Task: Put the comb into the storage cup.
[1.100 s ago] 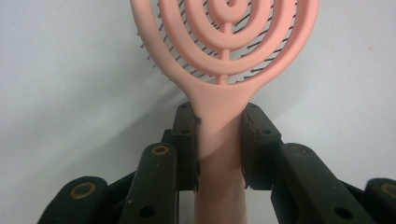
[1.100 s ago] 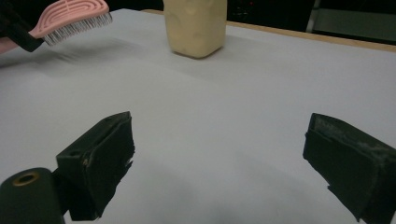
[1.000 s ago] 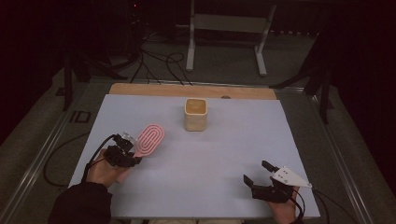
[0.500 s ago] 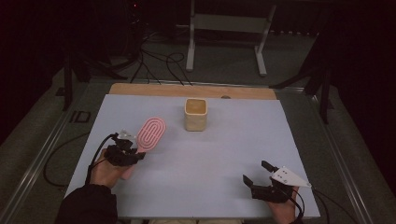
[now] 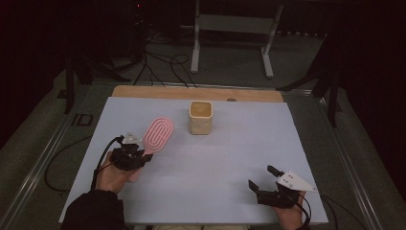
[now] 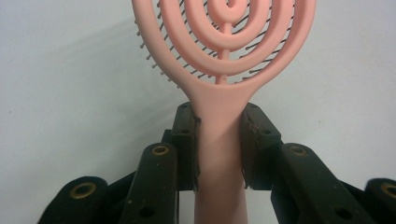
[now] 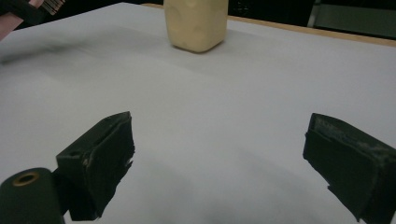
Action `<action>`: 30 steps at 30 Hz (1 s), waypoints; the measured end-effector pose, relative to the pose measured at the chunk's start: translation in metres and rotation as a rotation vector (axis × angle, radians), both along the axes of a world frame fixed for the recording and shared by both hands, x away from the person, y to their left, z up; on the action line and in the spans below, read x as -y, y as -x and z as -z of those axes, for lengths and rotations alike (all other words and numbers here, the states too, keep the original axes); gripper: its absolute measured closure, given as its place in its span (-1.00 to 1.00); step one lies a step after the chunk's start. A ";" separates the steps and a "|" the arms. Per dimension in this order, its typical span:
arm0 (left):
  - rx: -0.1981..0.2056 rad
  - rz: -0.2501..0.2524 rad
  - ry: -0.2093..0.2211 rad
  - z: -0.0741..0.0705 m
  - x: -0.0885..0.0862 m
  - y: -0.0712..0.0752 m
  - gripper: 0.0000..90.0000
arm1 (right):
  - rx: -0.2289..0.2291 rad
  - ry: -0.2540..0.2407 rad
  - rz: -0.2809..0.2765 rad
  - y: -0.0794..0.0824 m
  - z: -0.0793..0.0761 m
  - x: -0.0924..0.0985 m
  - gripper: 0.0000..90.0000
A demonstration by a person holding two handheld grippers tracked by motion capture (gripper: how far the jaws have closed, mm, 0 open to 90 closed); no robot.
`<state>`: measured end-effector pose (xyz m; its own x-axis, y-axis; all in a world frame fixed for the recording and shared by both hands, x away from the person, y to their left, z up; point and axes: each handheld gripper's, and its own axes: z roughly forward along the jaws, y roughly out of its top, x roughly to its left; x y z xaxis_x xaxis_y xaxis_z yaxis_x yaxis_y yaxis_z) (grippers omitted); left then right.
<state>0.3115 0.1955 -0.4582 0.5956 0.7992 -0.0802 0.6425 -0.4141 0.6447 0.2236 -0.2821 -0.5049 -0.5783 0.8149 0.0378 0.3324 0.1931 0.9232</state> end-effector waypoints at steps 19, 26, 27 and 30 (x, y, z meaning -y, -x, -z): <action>0.173 -0.008 0.056 -0.004 0.003 0.010 0.57 | 0.010 -0.011 -0.005 0.000 -0.003 0.002 -0.81; 0.196 0.028 0.066 -0.003 0.013 0.013 0.57 | 0.008 -0.007 -0.009 0.001 -0.003 -0.001 -0.81; 0.196 0.033 0.065 -0.003 0.015 0.013 0.57 | 0.007 -0.008 -0.010 0.001 -0.003 -0.001 -0.81; 0.199 0.049 0.062 -0.002 0.020 0.014 0.57 | 0.006 -0.008 -0.013 0.000 -0.003 0.000 -0.81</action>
<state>0.2979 0.1754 -0.4561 0.6430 0.7658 -0.0053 0.4802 -0.3978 0.7818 0.2233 -0.2820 -0.5021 -0.5887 0.8073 0.0411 0.3246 0.1896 0.9266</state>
